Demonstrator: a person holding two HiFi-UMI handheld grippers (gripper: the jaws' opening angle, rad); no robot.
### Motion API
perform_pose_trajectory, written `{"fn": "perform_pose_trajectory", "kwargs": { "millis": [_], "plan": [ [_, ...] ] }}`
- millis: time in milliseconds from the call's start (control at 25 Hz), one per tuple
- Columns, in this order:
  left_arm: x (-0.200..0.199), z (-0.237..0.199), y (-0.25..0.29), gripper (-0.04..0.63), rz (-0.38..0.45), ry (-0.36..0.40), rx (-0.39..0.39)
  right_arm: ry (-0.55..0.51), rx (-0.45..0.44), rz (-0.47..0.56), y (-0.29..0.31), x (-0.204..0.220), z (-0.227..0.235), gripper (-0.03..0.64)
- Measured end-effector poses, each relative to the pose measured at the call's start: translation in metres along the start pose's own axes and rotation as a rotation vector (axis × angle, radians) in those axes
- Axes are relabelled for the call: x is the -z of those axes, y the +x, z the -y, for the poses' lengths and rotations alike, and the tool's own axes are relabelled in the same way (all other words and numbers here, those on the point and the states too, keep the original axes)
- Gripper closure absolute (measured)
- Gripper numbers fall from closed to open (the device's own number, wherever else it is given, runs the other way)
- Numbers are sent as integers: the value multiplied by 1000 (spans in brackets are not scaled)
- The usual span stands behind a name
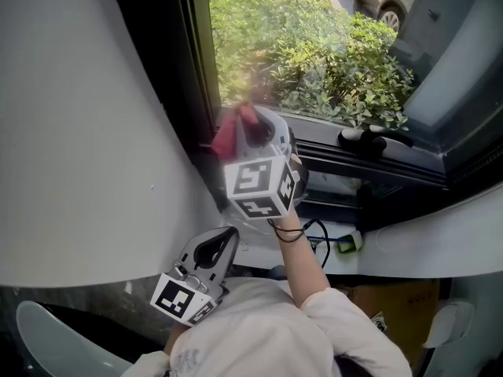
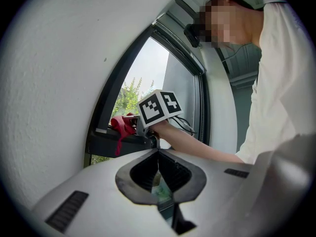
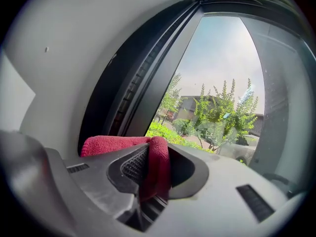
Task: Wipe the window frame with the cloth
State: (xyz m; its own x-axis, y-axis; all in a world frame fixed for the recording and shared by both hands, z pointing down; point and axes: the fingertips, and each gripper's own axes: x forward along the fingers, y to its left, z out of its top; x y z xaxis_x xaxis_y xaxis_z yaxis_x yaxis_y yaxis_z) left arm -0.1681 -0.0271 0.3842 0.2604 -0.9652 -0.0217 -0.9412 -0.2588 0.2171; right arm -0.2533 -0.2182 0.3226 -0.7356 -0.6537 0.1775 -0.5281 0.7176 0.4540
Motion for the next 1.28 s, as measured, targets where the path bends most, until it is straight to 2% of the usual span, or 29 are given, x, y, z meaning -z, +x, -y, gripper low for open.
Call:
{"fn": "perform_pose_trajectory", "kwargs": {
  "millis": [560, 960, 1280],
  "plan": [
    [2, 13, 8, 584, -14, 5, 52, 33, 47, -12, -13, 16, 27, 526],
    [5, 38, 23, 584, -33, -4, 77, 64, 24, -14, -18, 25, 39, 526],
    [5, 47, 28, 584, -23, -10, 55, 63, 0, -21, -18, 25, 39, 526]
  ]
}}
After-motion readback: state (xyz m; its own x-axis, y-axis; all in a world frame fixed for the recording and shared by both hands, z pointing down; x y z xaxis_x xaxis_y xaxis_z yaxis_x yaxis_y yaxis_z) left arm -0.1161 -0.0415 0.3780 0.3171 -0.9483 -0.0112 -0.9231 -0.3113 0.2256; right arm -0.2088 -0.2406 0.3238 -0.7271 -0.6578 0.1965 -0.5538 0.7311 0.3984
